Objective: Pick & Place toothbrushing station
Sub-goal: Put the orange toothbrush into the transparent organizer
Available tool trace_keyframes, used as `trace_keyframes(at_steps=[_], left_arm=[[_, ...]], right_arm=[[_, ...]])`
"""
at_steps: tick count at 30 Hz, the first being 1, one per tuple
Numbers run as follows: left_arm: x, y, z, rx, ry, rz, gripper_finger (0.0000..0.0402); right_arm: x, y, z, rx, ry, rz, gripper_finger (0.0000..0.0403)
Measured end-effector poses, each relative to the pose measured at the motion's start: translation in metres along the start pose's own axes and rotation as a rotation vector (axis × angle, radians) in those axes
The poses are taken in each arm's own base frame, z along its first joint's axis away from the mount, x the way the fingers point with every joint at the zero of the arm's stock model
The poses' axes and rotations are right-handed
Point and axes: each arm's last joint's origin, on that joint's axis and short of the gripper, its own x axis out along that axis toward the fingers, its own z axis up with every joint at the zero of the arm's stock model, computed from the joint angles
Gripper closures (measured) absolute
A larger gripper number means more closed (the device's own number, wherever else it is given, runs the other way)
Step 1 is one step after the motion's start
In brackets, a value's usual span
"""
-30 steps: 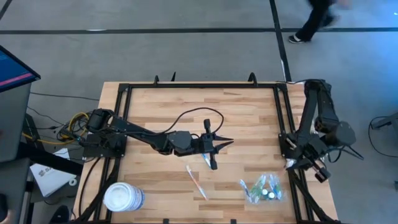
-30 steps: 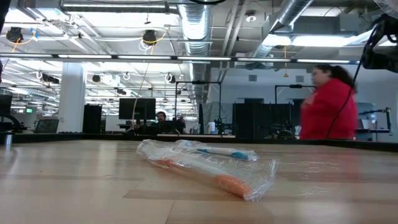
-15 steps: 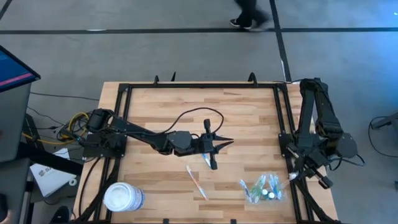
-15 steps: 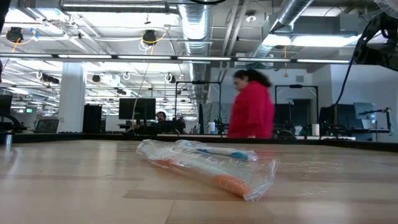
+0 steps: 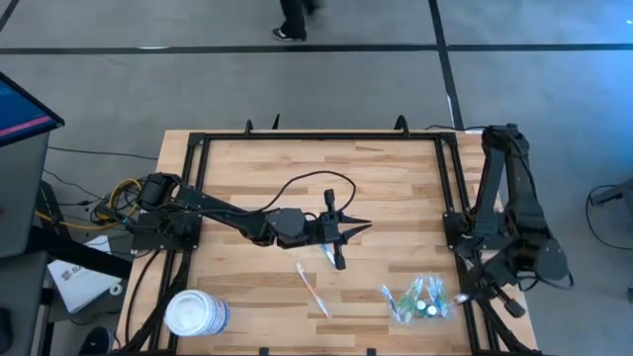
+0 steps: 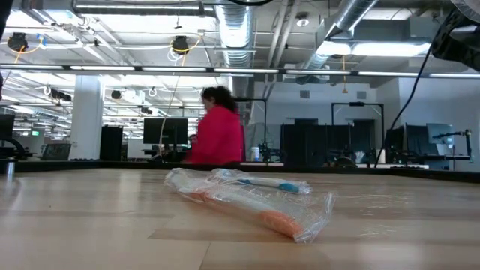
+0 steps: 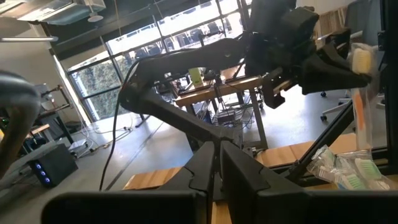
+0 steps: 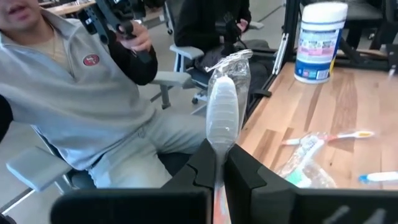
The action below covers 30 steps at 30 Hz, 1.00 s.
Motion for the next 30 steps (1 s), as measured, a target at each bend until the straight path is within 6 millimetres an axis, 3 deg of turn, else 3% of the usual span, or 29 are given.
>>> trace_keyframes(at_steps=[8,19,30], left_arm=[[0.0,-0.001,0.0,-0.018,0.0,-0.001,0.0381],[0.0,-0.001,0.0,-0.082,-0.001,-0.003,0.0381],[0.0,-0.001,0.0,-0.117,-0.001,-0.003,0.0381]], right_arm=[[0.003,0.006,-0.006,0.017,0.009,-0.021,0.0399],[-0.003,0.011,-0.037,0.068,-0.02,-0.018,0.0399],[-0.012,0.017,-0.043,0.043,-0.043,-0.016,0.0399]])
